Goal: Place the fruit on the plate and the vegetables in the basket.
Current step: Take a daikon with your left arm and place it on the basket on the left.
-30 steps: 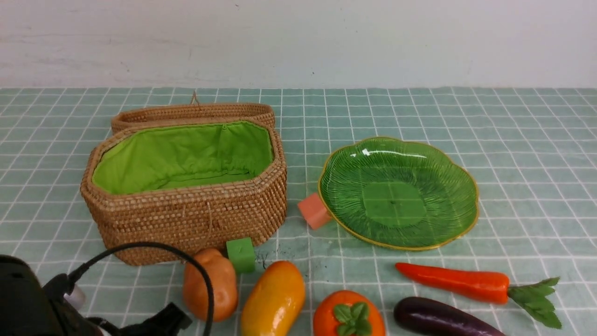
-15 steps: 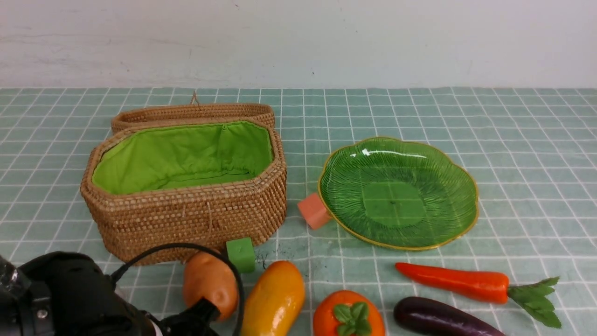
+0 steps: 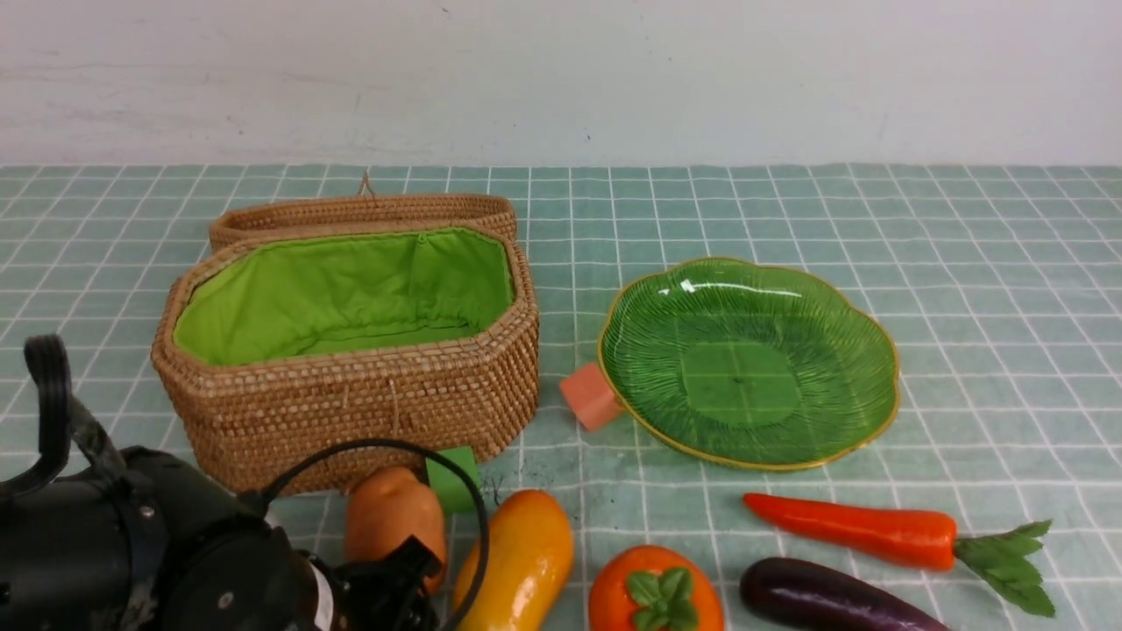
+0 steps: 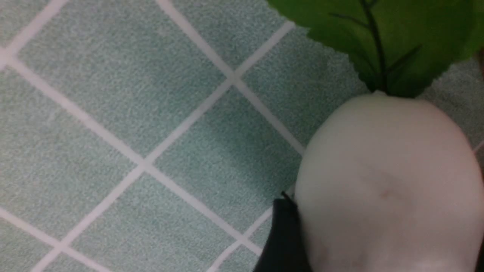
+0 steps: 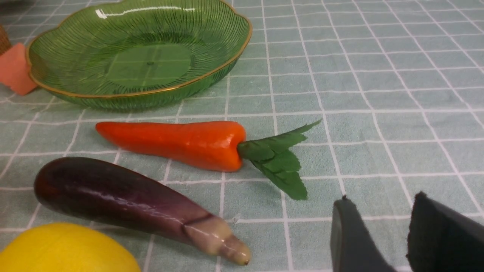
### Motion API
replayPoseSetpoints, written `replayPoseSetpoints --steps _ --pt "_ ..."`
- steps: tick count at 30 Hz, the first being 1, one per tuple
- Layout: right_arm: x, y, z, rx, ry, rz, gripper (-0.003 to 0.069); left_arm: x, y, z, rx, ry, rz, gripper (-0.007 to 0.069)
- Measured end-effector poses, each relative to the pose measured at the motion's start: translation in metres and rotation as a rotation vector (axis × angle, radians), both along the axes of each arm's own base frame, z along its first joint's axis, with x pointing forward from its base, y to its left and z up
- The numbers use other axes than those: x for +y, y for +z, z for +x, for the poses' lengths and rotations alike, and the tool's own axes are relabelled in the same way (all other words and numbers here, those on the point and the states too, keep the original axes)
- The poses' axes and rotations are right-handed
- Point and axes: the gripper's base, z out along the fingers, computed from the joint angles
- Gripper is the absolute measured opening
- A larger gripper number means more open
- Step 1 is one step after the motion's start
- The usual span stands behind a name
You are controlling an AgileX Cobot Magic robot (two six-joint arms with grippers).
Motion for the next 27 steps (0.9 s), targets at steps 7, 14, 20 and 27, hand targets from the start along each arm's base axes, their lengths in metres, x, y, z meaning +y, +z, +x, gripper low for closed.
replayPoseSetpoints --steps 7,14,20,27 --pt "0.000 0.000 0.000 0.000 0.000 0.000 0.0241 -0.002 -0.002 0.002 0.020 -0.046 0.019 0.0516" --pt "0.000 0.000 0.000 0.000 0.000 0.000 0.0241 -0.002 -0.003 -0.003 0.063 -0.124 0.036 0.0511" --pt "0.000 0.000 0.000 0.000 0.000 0.000 0.0241 0.002 0.002 -0.017 0.124 -0.259 0.048 0.0510" --pt "0.000 0.000 0.000 0.000 0.000 0.000 0.0241 0.010 0.037 -0.030 -0.025 -0.426 0.017 0.0510"
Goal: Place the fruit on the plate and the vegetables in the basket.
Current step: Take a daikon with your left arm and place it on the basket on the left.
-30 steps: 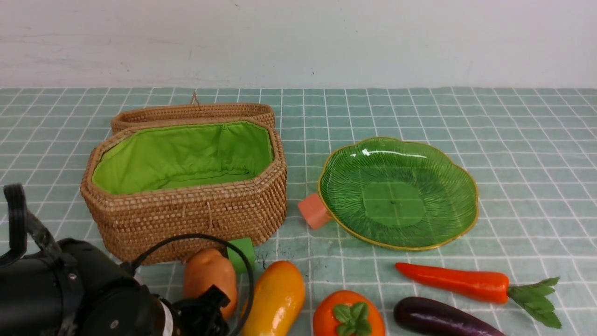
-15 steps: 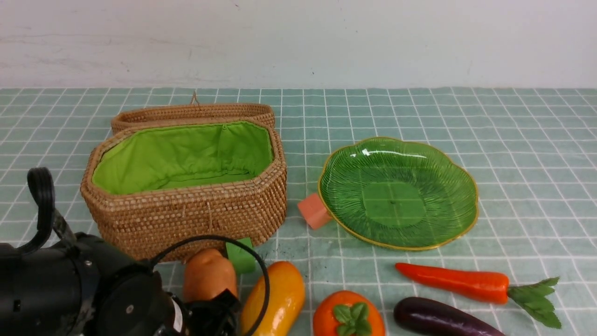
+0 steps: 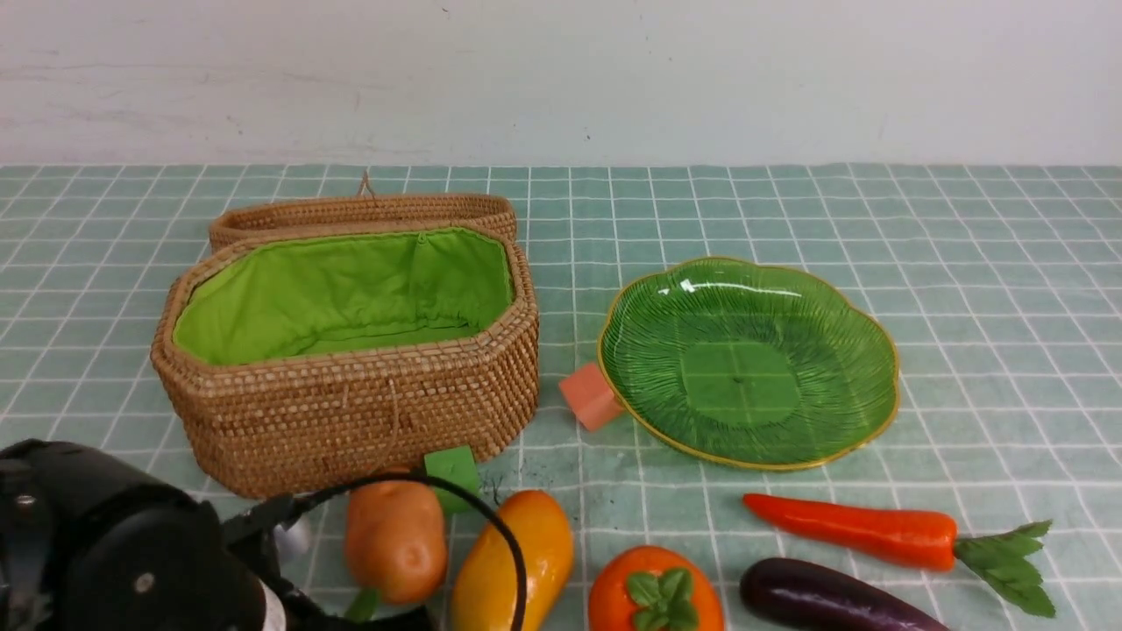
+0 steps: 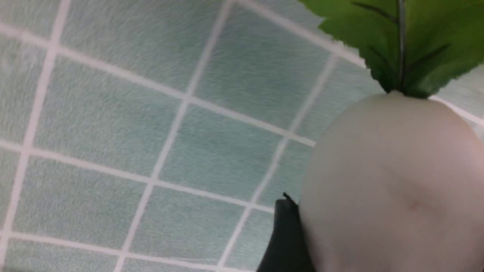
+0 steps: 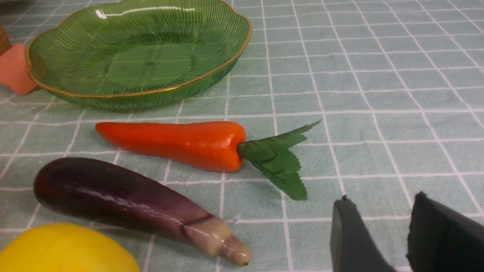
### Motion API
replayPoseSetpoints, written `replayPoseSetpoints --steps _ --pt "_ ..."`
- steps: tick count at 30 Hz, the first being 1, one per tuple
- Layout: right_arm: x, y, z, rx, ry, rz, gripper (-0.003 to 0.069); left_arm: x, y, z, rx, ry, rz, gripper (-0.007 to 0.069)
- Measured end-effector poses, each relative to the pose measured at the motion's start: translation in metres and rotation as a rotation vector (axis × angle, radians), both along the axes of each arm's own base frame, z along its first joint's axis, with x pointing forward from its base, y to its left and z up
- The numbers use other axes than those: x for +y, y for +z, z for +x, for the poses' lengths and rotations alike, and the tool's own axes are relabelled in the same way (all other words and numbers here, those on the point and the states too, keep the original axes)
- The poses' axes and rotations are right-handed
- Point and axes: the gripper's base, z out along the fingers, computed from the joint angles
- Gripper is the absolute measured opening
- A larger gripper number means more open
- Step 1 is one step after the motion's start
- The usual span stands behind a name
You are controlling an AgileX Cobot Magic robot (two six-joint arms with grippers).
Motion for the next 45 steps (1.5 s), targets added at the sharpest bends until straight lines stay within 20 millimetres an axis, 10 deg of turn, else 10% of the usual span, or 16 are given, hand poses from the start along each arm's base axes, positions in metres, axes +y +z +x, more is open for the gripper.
replayPoseSetpoints --steps 7,17,32,45 --pt "0.000 0.000 0.000 0.000 0.000 0.000 0.0241 0.005 0.039 0.005 -0.201 -0.025 -0.055 0.0510" --pt "0.000 0.000 0.000 0.000 0.000 0.000 0.0241 0.065 0.116 0.096 -0.438 0.405 -0.157 0.0510" --pt "0.000 0.000 0.000 0.000 0.000 0.000 0.0241 0.052 0.097 0.205 -0.313 0.389 -0.131 0.0508" --pt "0.000 0.000 0.000 0.000 0.000 0.000 0.0241 0.049 0.113 0.218 -0.305 0.365 -0.124 0.0606"
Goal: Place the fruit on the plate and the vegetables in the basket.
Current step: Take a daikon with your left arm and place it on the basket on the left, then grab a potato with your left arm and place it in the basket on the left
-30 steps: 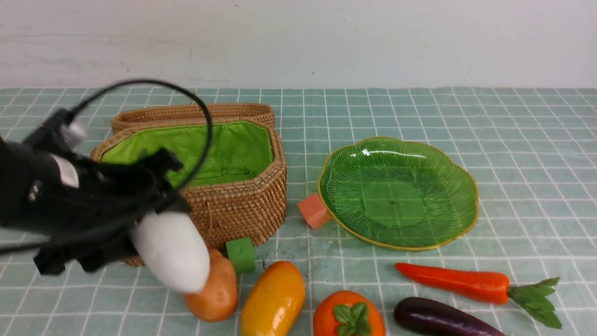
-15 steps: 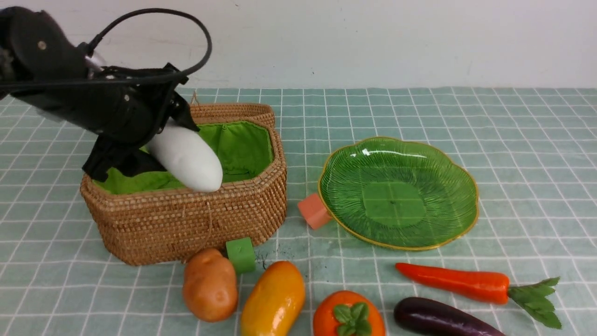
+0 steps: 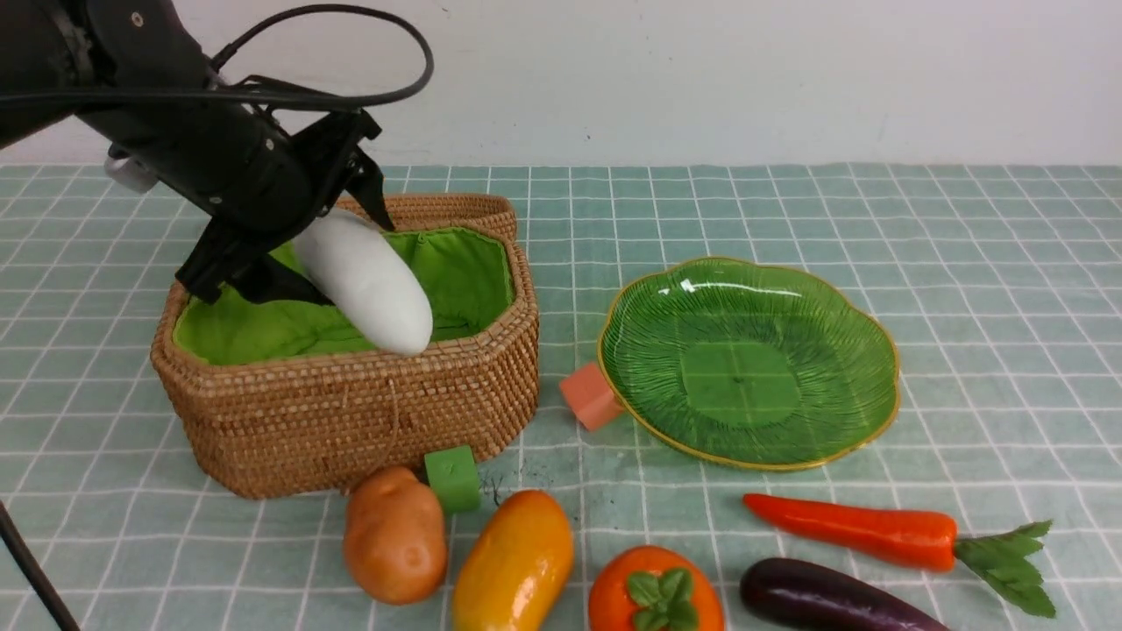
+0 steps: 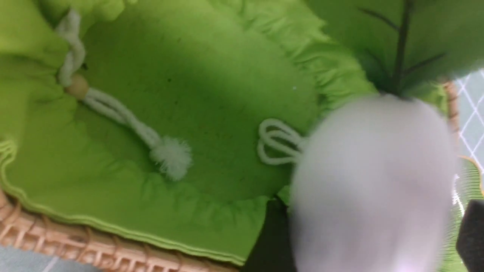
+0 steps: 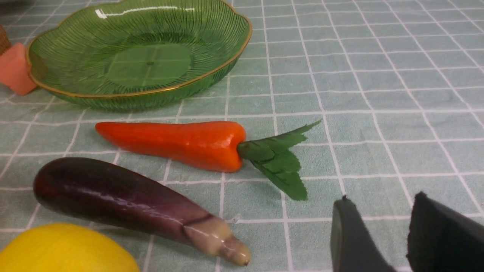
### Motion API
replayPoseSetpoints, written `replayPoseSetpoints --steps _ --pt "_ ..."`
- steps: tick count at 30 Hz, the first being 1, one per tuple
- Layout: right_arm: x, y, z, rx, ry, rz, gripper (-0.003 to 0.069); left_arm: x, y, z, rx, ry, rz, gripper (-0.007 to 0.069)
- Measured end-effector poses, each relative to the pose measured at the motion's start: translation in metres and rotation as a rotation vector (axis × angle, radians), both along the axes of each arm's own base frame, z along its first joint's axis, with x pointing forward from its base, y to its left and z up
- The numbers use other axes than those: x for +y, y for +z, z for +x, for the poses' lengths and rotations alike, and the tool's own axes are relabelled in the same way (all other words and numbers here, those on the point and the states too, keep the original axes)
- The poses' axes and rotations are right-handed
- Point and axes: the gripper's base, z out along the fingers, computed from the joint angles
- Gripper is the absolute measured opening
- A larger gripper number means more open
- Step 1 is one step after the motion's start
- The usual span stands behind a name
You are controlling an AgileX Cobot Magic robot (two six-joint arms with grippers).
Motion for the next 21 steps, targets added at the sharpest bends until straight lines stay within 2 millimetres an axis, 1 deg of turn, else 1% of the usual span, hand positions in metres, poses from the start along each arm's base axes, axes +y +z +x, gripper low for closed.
replayPoseSetpoints --steps 3,8,12,13,14,16,17,18,19,20,21 --pt "0.000 0.000 0.000 0.000 0.000 0.000 0.0241 0.002 0.004 0.001 -0.015 -0.003 0.024 0.0619" --pt "0.000 0.000 0.000 0.000 0.000 0.000 0.0241 0.008 0.019 0.002 -0.043 -0.025 0.129 0.0620" --pt "0.000 0.000 0.000 0.000 0.000 0.000 0.0241 0.008 0.025 -0.008 0.017 -0.145 0.237 0.0608" --pt "0.000 0.000 0.000 0.000 0.000 0.000 0.0241 0.003 0.025 -0.017 0.055 -0.216 0.302 0.0599" --pt "0.000 0.000 0.000 0.000 0.000 0.000 0.0241 -0.006 0.025 -0.028 0.080 -0.282 0.353 0.0589" --pt "0.000 0.000 0.000 0.000 0.000 0.000 0.0241 -0.012 0.024 -0.036 0.094 -0.314 0.385 0.0584" --pt "0.000 0.000 0.000 0.000 0.000 0.000 0.0241 -0.030 0.021 -0.056 0.094 -0.383 0.454 0.0578" --pt "0.000 0.000 0.000 0.000 0.000 0.000 0.0241 -0.029 0.021 -0.058 0.096 -0.381 0.453 0.0578" --pt "0.000 0.000 0.000 0.000 0.000 0.000 0.0241 -0.042 0.017 -0.077 0.092 -0.423 0.496 0.0575" --pt "0.000 0.000 0.000 0.000 0.000 0.000 0.0241 -0.050 0.012 -0.092 0.096 -0.445 0.518 0.0575" --pt "0.000 0.000 0.000 0.000 0.000 0.000 0.0241 -0.053 0.007 -0.100 0.101 -0.454 0.529 0.0575"
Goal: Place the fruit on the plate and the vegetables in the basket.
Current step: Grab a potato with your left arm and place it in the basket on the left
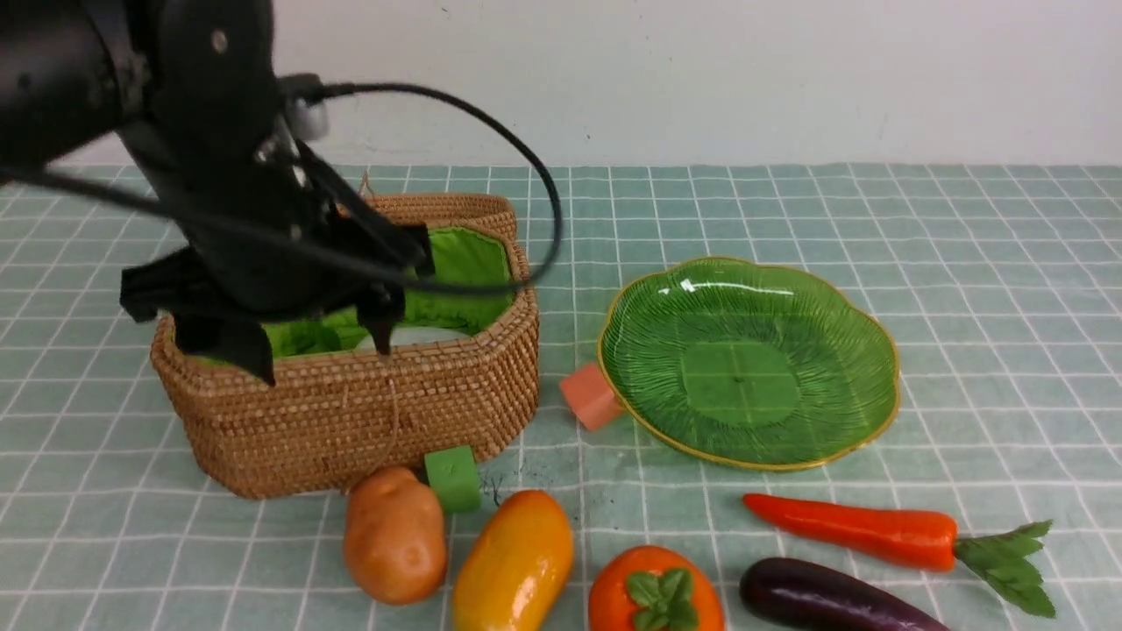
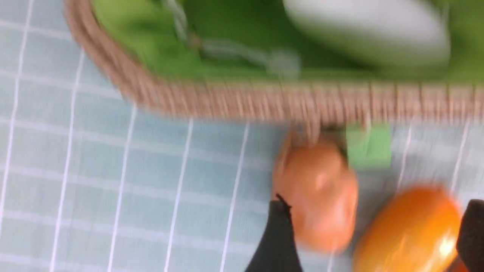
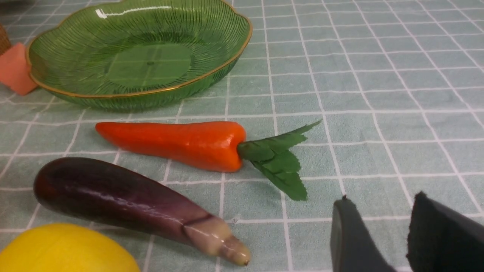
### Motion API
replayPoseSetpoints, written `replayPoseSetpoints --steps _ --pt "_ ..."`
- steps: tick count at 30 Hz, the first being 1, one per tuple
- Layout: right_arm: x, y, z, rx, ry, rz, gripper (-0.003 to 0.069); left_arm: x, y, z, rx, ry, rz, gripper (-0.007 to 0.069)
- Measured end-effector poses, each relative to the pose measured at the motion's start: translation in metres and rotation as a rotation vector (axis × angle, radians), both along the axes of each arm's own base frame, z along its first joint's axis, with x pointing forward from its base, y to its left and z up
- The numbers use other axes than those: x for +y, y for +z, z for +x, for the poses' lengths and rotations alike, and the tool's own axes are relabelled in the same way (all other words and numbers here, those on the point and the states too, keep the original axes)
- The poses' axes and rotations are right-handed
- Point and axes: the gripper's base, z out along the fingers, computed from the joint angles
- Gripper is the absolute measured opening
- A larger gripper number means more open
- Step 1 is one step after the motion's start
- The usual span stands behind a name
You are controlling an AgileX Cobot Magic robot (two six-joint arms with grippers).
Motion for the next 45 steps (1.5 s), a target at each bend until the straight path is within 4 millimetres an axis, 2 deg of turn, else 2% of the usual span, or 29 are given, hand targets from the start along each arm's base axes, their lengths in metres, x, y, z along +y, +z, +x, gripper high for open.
replayPoseSetpoints --steps 4,7,8,12,15,17,18,25,32,35,39,41,45 --pt "0.000 0.000 0.000 0.000 0.000 0.000 0.0241 0.000 -0.027 -0.020 0.045 0.001 0.002 0.0583" --pt "0.000 0.000 0.000 0.000 0.000 0.000 0.0241 -0.006 -0.052 -0.022 0.064 0.001 -0.065 0.0594" --pt "0.000 0.000 0.000 0.000 0.000 0.000 0.0241 -0.006 -0.055 -0.022 0.067 0.000 -0.067 0.0594" --pt "0.000 0.000 0.000 0.000 0.000 0.000 0.0241 -0.012 -0.070 -0.011 0.057 0.010 -0.098 0.0595" --pt "0.000 0.000 0.000 0.000 0.000 0.000 0.0241 -0.006 -0.095 0.004 0.129 0.068 -0.085 0.0595" --pt "0.000 0.000 0.000 0.000 0.000 0.000 0.0241 -0.004 -0.102 0.008 0.148 0.084 -0.082 0.0595" --pt "0.000 0.000 0.000 0.000 0.000 0.000 0.0241 0.000 -0.114 0.014 0.178 0.102 -0.086 0.0595" --pt "0.000 0.000 0.000 0.000 0.000 0.000 0.0241 -0.008 -0.132 0.023 0.204 0.077 -0.160 0.0595" --pt "0.000 0.000 0.000 0.000 0.000 0.000 0.0241 -0.008 -0.133 0.024 0.201 0.061 -0.152 0.0591" --pt "0.000 0.000 0.000 0.000 0.000 0.000 0.0241 -0.008 -0.133 0.023 0.206 0.061 -0.150 0.0556" --pt "0.000 0.000 0.000 0.000 0.000 0.000 0.0241 -0.007 -0.131 0.022 0.214 0.054 -0.138 0.0555" --pt "0.000 0.000 0.000 0.000 0.000 0.000 0.0241 -0.005 -0.128 0.018 0.222 0.045 -0.125 0.0555" --pt "0.000 0.000 0.000 0.000 0.000 0.000 0.0241 -0.001 -0.108 0.010 0.196 0.029 -0.128 0.0555"
